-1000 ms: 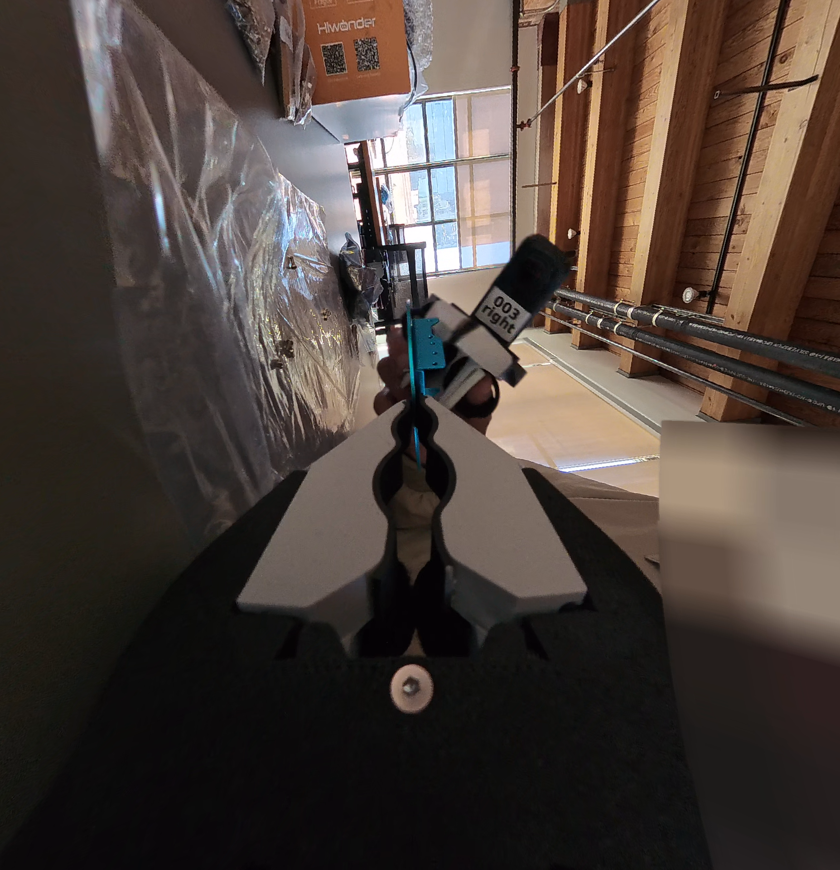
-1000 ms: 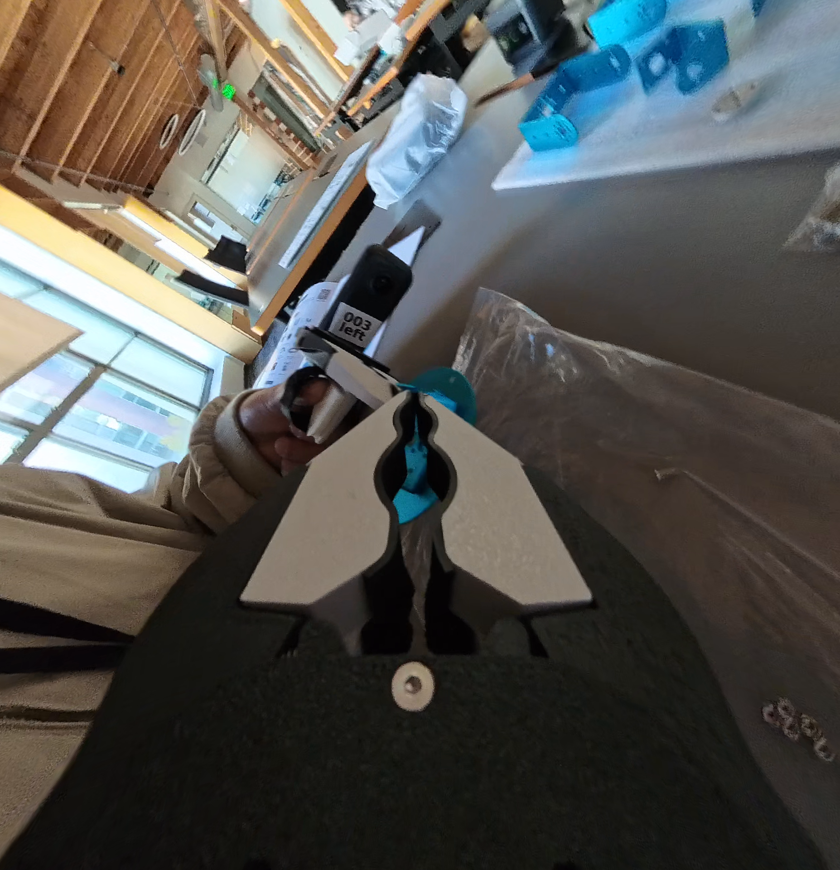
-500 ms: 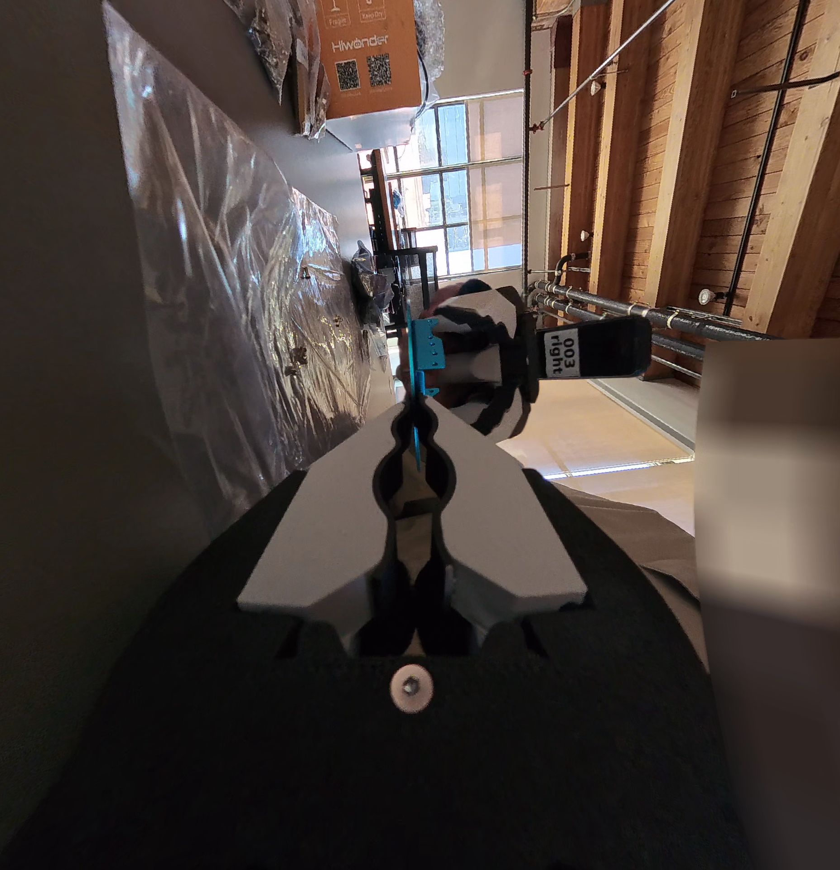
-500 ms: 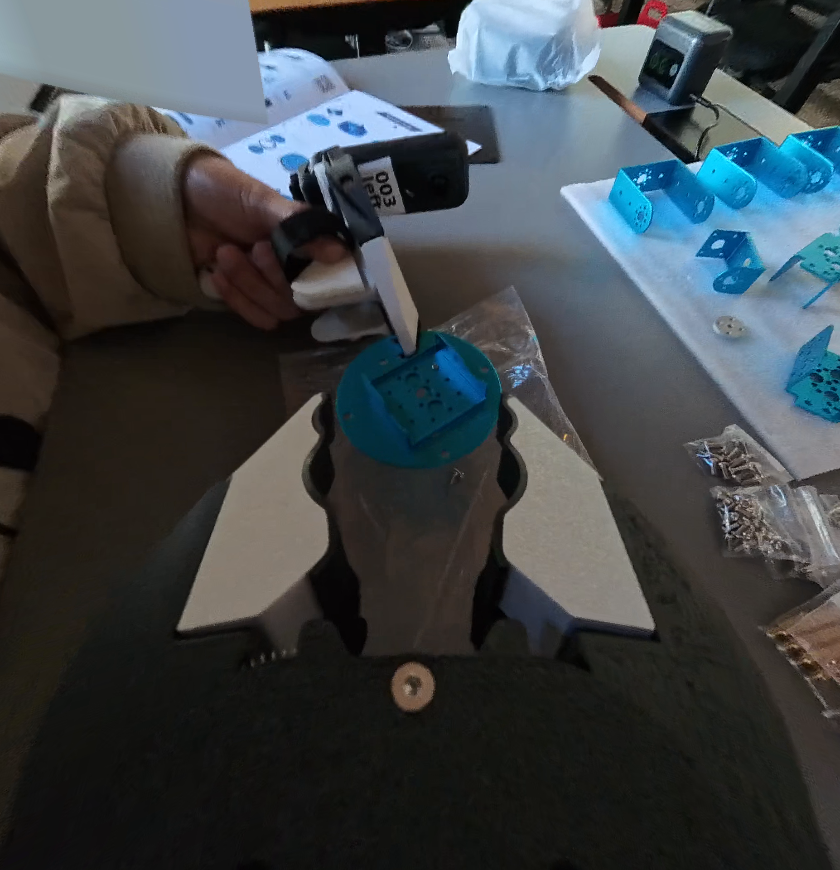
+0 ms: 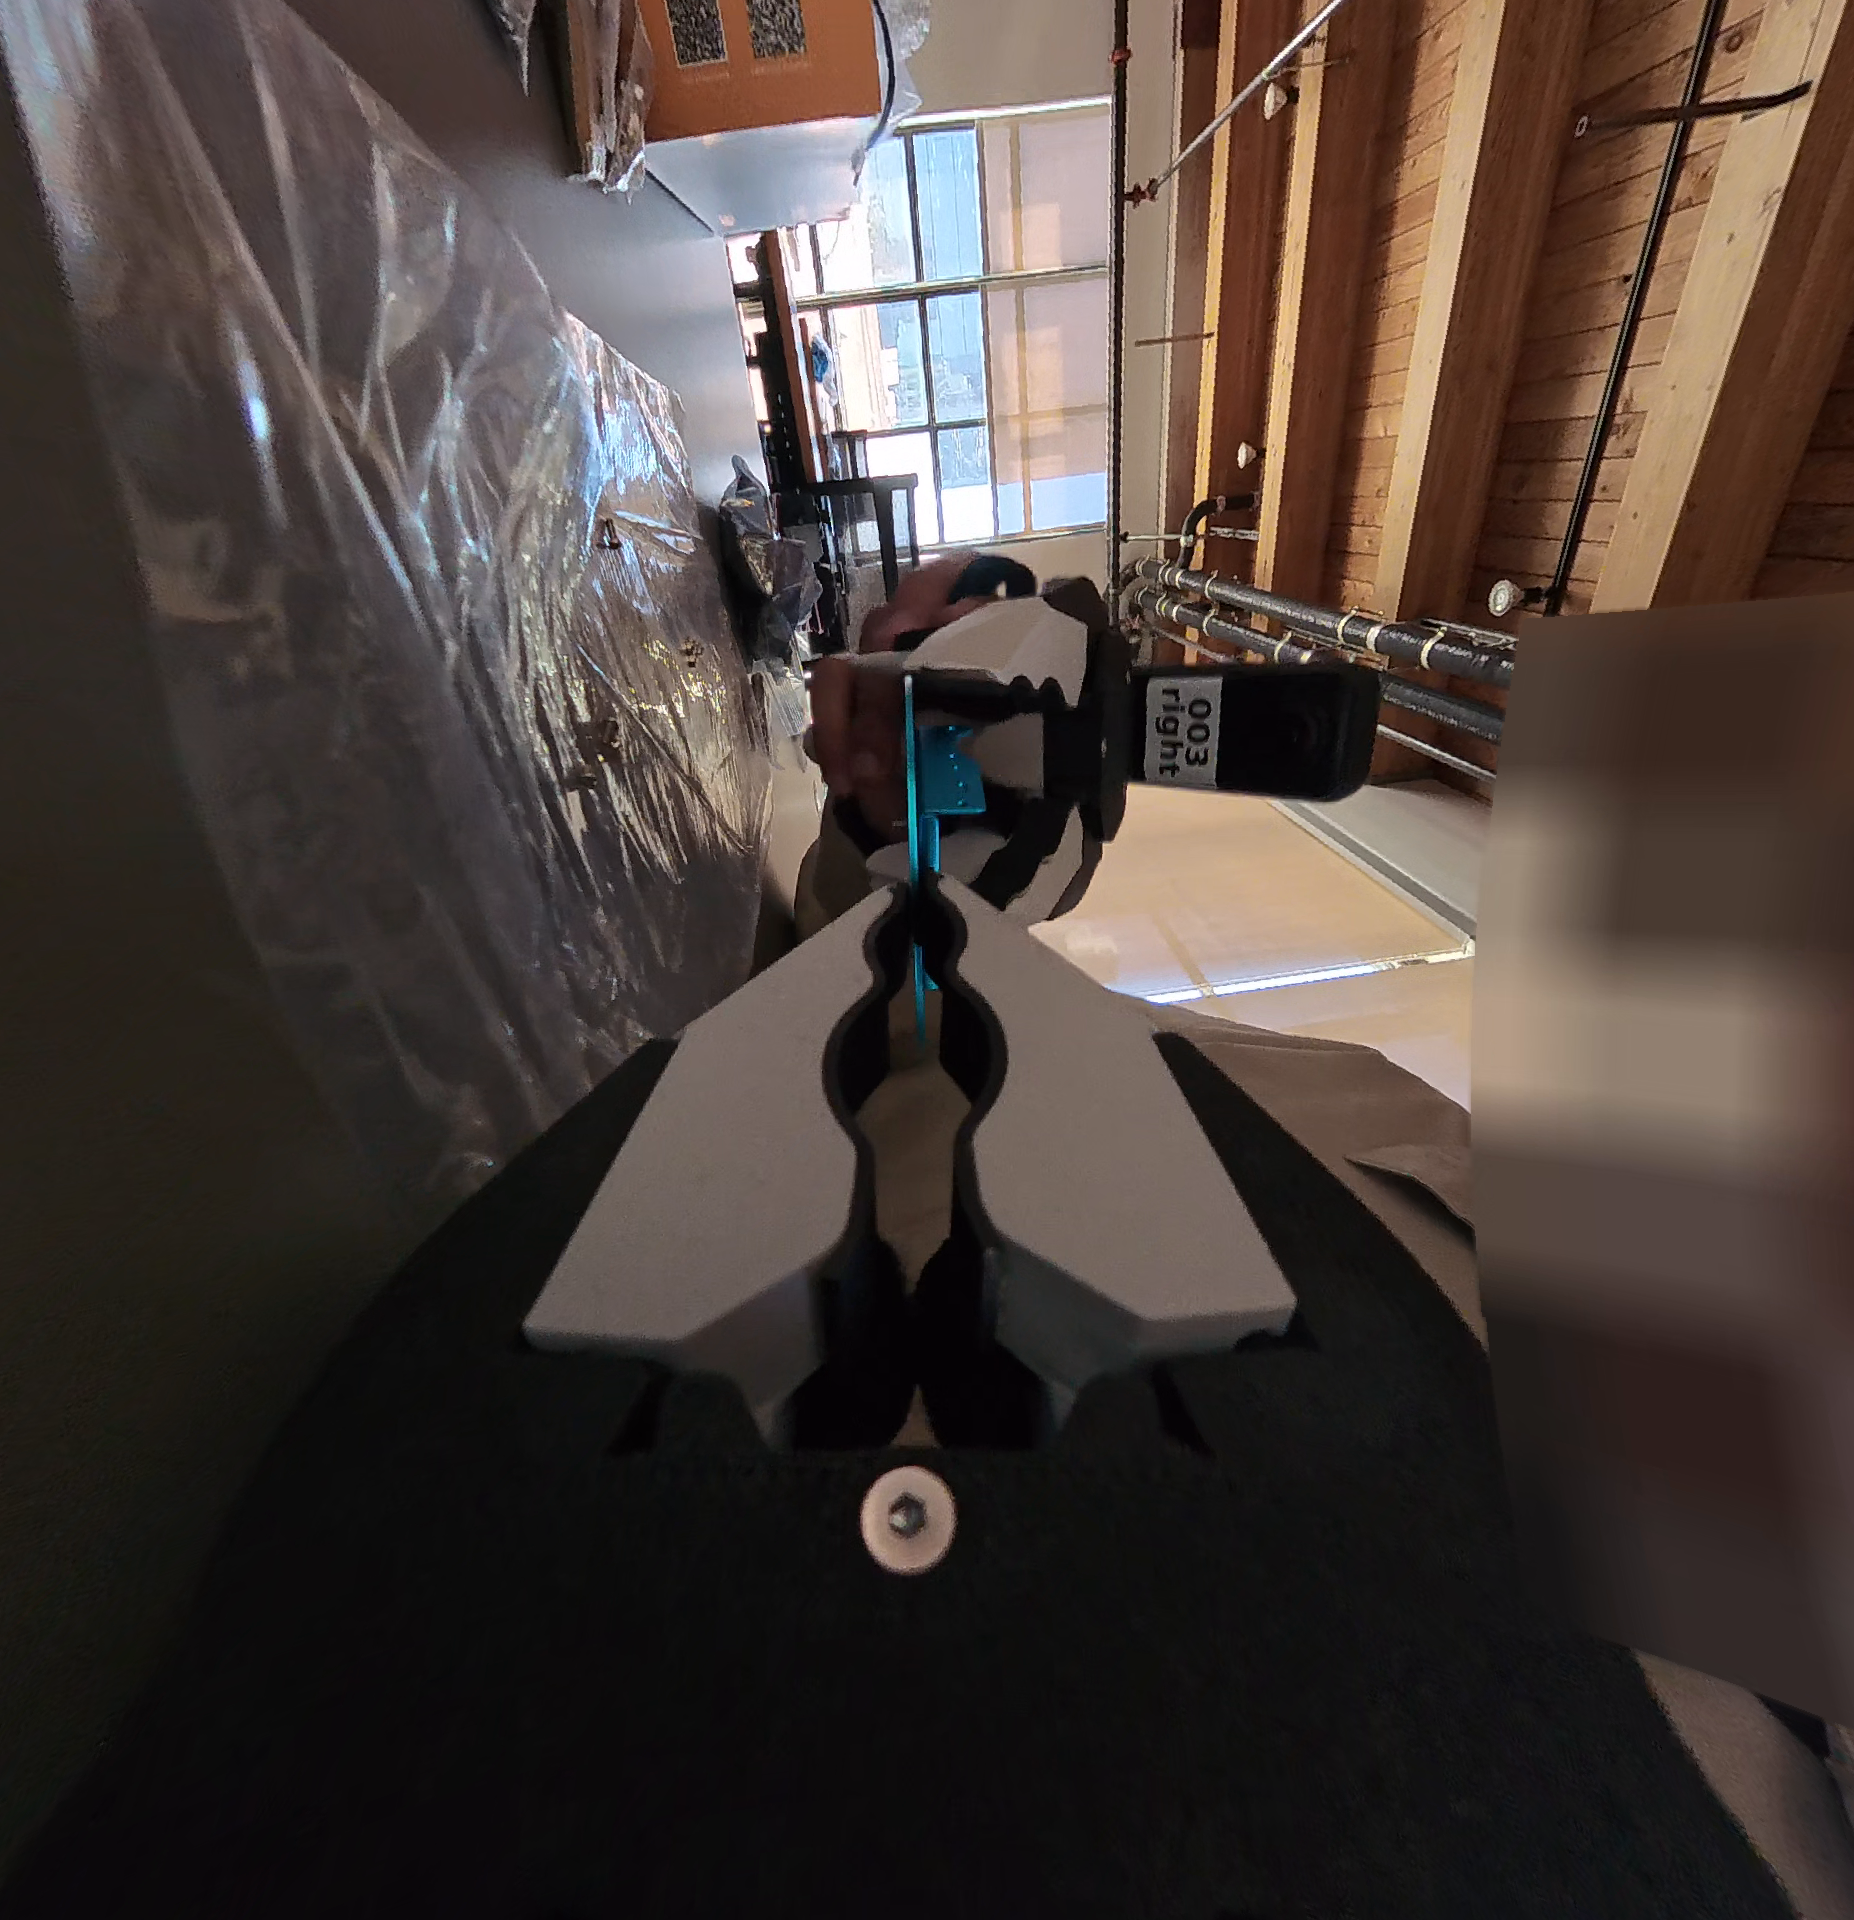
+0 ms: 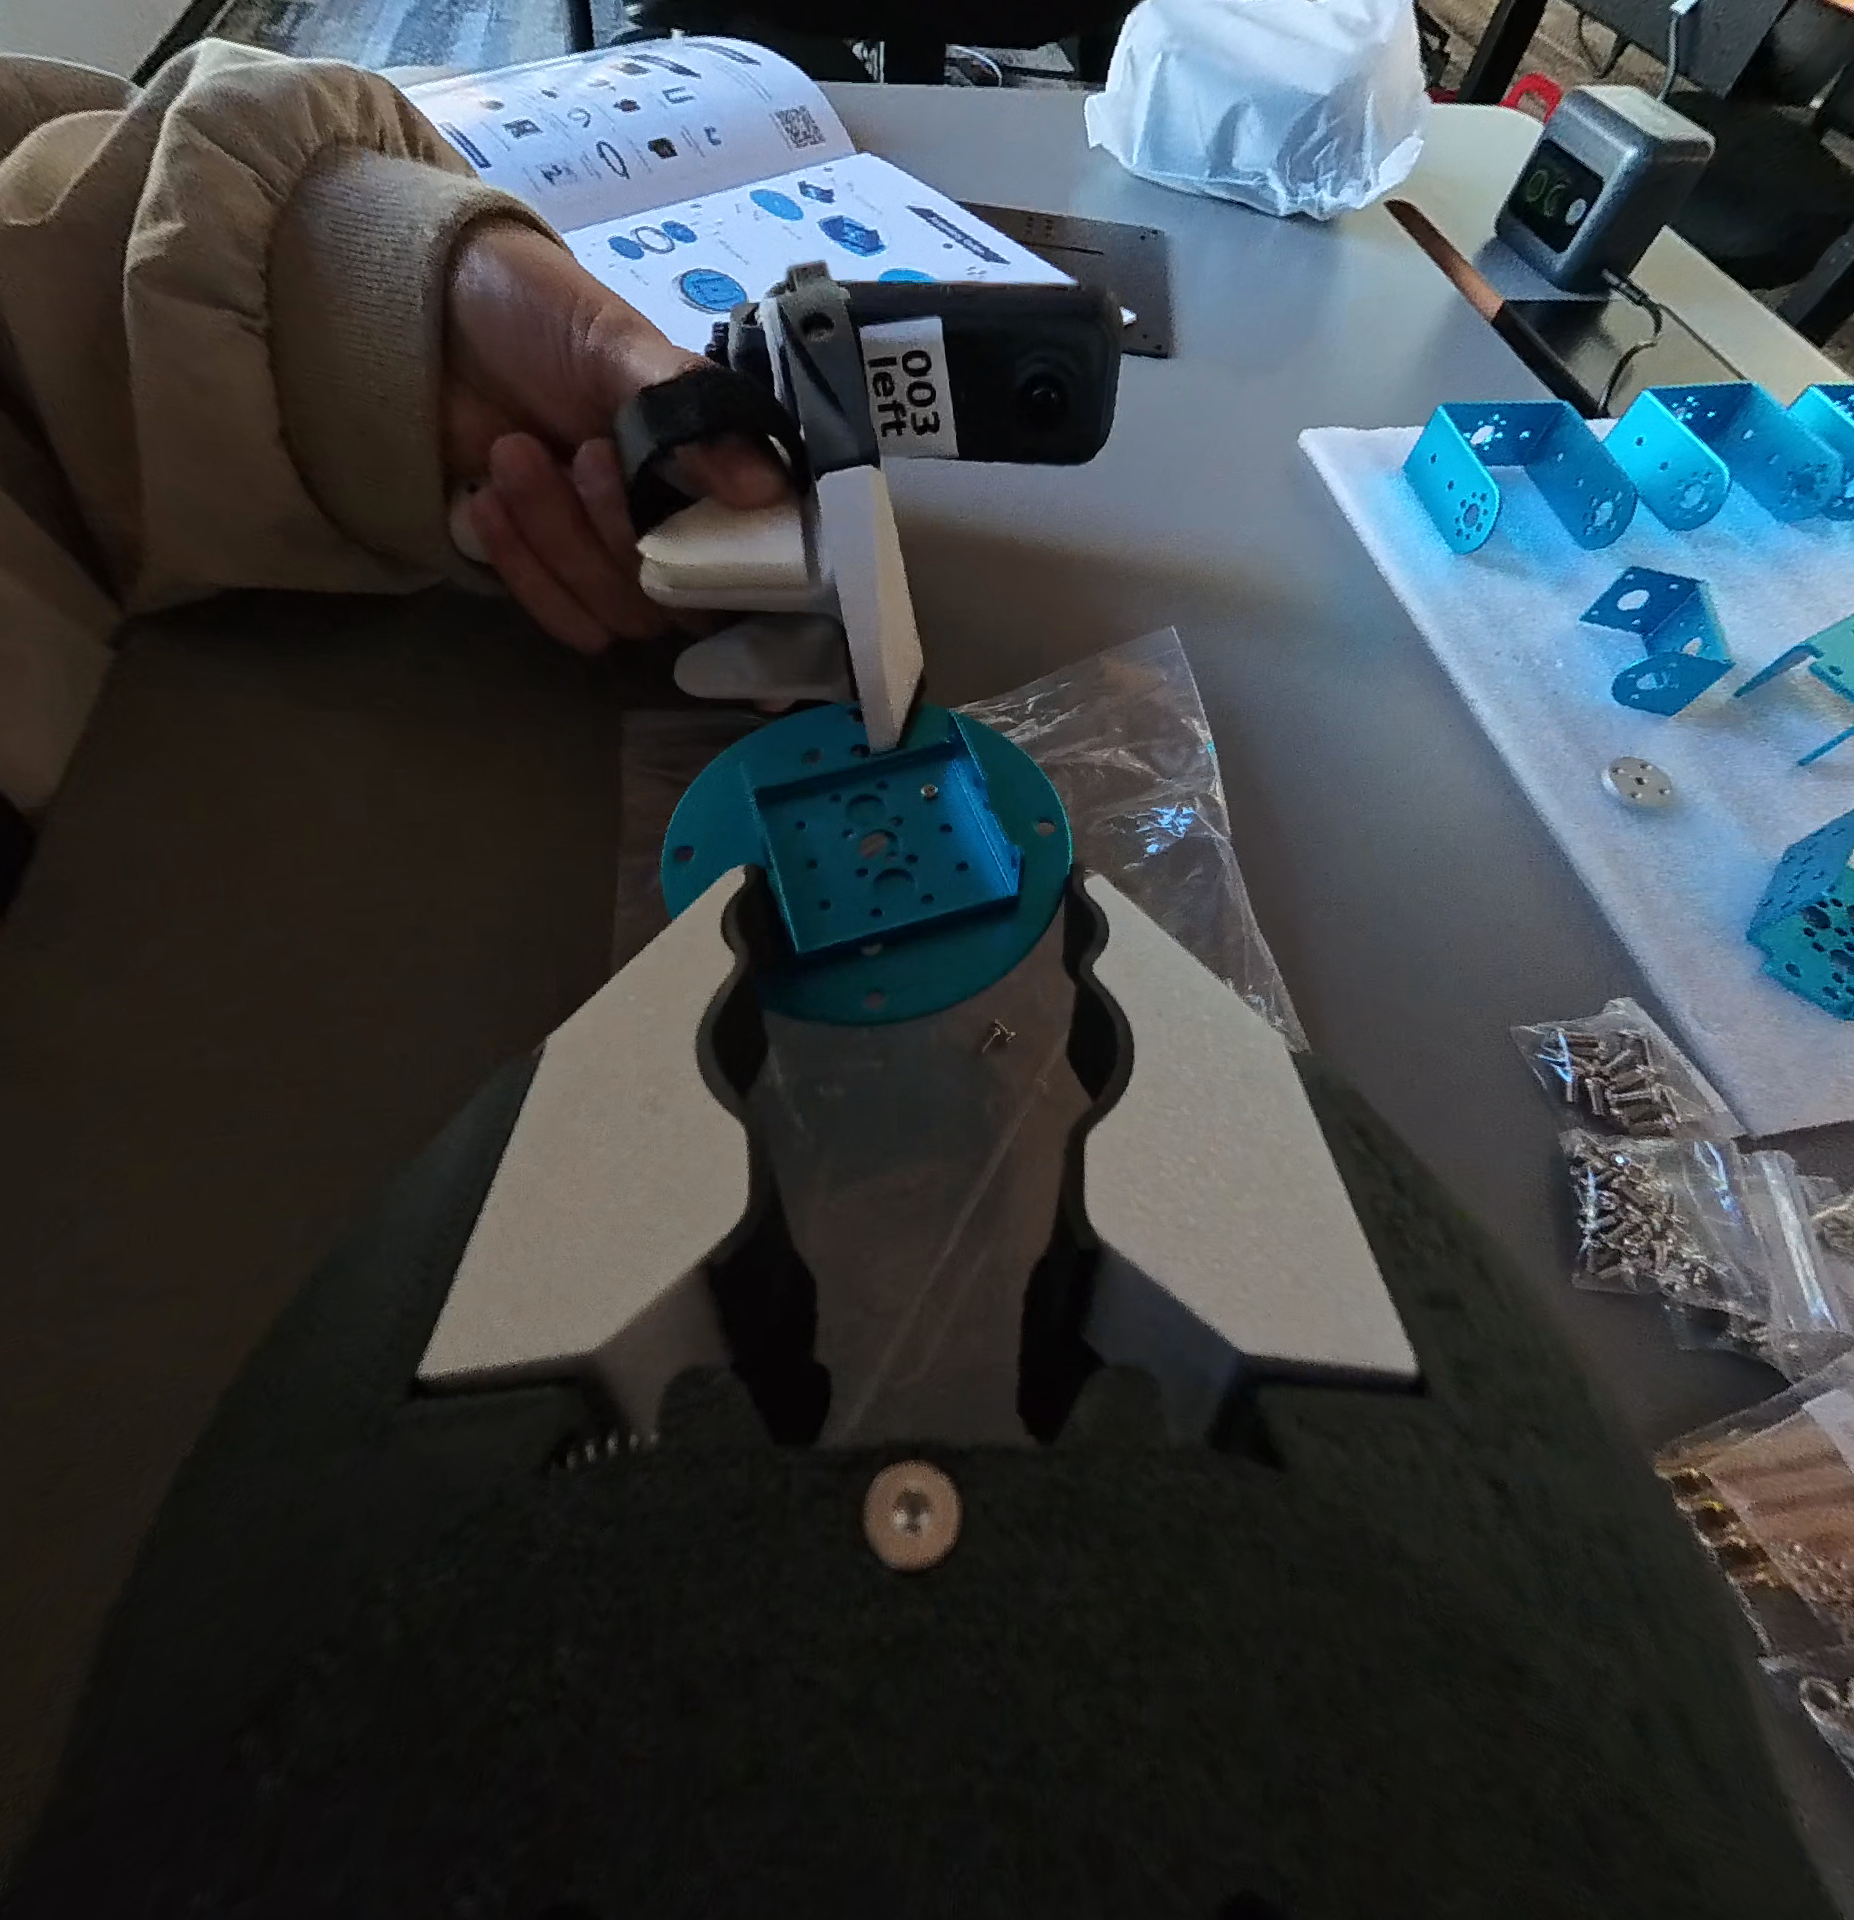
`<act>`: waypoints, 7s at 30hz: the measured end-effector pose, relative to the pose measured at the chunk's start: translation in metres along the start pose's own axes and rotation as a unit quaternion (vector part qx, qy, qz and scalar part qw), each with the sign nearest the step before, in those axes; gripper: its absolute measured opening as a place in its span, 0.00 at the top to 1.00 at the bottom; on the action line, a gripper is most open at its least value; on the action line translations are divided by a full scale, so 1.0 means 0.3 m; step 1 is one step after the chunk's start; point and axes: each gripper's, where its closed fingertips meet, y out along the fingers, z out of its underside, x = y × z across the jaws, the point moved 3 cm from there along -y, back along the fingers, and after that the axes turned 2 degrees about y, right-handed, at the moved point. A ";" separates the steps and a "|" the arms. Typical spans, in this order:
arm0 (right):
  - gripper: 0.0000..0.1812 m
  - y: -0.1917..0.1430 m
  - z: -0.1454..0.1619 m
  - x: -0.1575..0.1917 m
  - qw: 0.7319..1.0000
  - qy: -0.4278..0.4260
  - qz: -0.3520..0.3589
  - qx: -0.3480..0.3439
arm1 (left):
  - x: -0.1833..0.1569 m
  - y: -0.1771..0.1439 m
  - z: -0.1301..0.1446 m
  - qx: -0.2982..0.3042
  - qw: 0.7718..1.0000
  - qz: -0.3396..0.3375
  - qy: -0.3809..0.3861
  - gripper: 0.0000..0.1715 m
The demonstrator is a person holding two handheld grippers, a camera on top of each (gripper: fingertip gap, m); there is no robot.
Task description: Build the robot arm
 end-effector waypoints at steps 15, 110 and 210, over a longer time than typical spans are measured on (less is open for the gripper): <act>0.70 -0.018 -0.034 0.026 0.997 -0.017 0.069 -0.021 | 0.006 -0.014 -0.017 -0.018 1.000 -0.006 -0.003 1.00; 0.93 0.145 -0.045 0.106 0.941 -0.265 -0.085 0.192 | -0.200 -0.295 0.662 -0.257 0.950 -0.133 0.119 1.00; 0.99 0.297 -0.164 0.215 0.571 -0.816 -0.086 0.000 | -0.046 -0.320 0.256 -0.297 0.950 -0.093 0.022 1.00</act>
